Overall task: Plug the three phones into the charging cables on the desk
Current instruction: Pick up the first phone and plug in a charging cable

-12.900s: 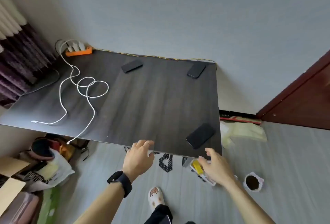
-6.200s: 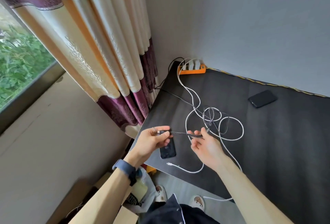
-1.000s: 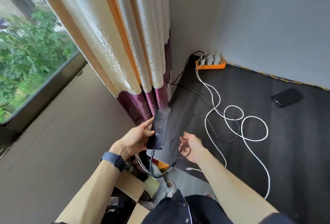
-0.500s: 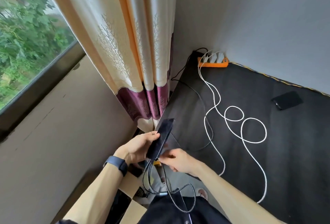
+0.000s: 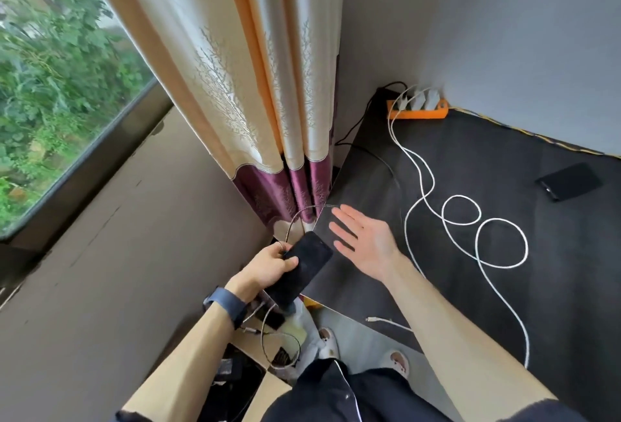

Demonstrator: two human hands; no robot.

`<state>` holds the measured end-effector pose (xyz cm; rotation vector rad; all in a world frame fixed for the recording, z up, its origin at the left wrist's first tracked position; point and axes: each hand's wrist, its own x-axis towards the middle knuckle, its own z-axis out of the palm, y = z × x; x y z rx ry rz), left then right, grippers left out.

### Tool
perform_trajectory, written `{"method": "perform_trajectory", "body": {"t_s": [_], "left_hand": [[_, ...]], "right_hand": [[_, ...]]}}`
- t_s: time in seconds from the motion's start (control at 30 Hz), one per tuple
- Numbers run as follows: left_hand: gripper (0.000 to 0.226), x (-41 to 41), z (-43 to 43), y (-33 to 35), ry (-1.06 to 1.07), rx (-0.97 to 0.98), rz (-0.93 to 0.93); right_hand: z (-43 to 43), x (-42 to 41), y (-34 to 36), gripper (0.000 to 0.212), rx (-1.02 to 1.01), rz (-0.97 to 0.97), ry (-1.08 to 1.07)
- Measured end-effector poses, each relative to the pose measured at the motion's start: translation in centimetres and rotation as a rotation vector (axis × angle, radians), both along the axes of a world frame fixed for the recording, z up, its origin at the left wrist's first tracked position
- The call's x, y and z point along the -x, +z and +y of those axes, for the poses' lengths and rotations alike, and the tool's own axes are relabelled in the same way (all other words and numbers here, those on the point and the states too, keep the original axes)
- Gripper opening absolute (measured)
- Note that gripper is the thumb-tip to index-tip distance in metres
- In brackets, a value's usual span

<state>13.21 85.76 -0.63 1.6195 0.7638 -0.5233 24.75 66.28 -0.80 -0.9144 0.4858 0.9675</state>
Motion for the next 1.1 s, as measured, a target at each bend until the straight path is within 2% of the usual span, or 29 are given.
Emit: {"method": "perform_trajectory", "body": {"t_s": [0.1, 0.2, 0.33, 0.47, 0.63, 0.83, 0.93, 1.03, 1.1], "left_hand": [[0.01, -0.7, -0.1, -2.6, -0.014, -0.15, 0.014], [0.021, -2.3, -1.6, -5.2, -0.037, -0.207, 0.031], [0.036, -4.7, -4.8, -8.5, -0.047, -0.172, 0.047], [0.043, -5.9, -6.7, -9.7, -0.144, -0.281, 0.113], [0.043, -6.1, -6.9, -10.6, -0.07, -0.372, 0.117], [0.043, -6.4, -6.7, -11.1, -0.029, -0.436, 0.156], [0.059, -5.8, -6.0, -11.0, -0.06, -0.486, 0.25], [0.069, -5.5, -5.6, -10.5, -0.165, -0.702, 0.233], [0.056, -5.8, -5.3, -10.4, -0.166, -0.686, 0.137]], "right_hand": [[0.2, 0.4, 1.6, 0.035, 0.023, -0.107, 0.153], [-2.4, 2.4, -0.6, 0.031, 0.31, -0.129, 0.309], [-7.8, 5.3, -4.1, 0.031, 0.541, 0.008, 0.256], [-10.5, 6.8, -5.5, 0.027, 0.607, 0.044, 0.224], [-10.6, 6.1, -6.5, 0.022, 0.662, 0.046, 0.145], [-8.2, 5.0, -7.7, 0.041, 0.658, 0.037, 0.136], [-5.5, 5.5, -8.2, 0.047, 0.671, -0.016, 0.285], [-2.5, 6.2, -8.6, 0.06, 0.752, -0.197, 0.496], [-0.9, 6.5, -8.6, 0.071, 0.89, -0.383, 0.618]]}}
